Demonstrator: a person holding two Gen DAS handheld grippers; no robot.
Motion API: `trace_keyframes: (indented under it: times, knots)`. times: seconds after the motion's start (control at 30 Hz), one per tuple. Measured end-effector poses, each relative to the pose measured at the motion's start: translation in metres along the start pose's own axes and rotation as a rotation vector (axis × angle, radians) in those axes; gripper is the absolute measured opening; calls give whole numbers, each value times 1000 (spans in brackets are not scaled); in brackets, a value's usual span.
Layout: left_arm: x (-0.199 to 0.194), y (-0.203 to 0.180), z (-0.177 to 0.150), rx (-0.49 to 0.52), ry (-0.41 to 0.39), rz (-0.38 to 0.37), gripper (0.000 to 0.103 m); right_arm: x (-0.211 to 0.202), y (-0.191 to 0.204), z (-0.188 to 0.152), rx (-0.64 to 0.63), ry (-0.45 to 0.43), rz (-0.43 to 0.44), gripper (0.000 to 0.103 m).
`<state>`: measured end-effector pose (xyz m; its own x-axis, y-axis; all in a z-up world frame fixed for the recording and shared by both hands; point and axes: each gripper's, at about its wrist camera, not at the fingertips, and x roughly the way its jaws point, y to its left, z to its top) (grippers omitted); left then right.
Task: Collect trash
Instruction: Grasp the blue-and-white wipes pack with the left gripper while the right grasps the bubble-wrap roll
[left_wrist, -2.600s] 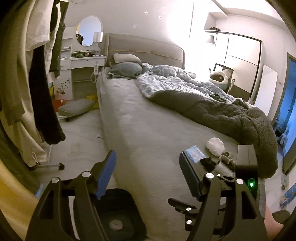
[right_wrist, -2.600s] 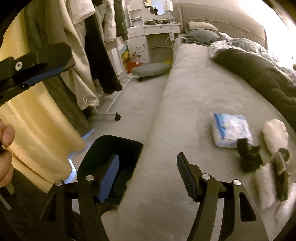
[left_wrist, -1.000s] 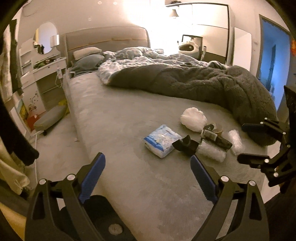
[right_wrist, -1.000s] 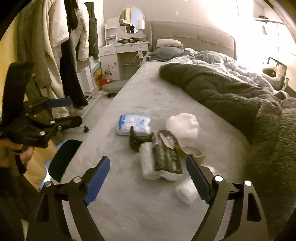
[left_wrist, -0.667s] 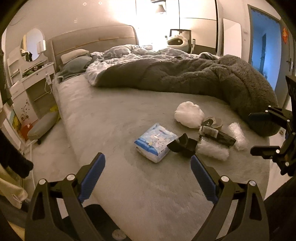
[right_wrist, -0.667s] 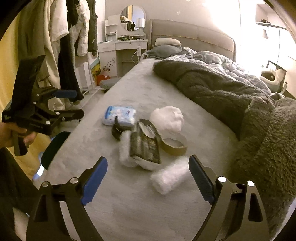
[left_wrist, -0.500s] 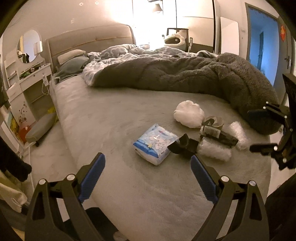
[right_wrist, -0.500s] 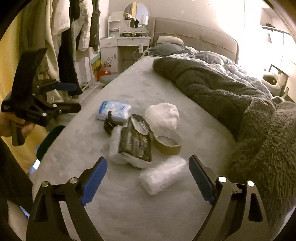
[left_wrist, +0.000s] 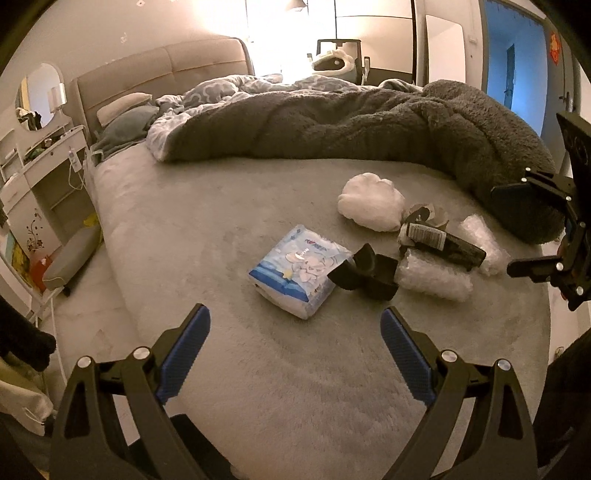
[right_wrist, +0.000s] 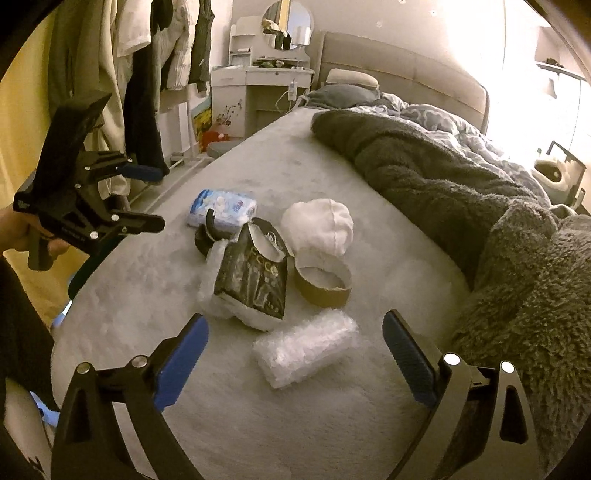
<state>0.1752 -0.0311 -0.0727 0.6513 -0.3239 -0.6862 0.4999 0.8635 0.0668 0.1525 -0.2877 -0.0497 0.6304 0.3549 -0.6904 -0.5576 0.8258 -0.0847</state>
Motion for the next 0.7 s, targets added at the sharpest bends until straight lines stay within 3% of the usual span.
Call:
trace_keyframes:
  times: [0.4, 0.7]
  knots:
    - [31, 6, 6, -22, 31, 37, 95, 9, -4, -9, 20, 40, 23, 96]
    - [51, 6, 16, -48, 22, 31, 96, 17, -16, -18, 133, 42, 78, 96]
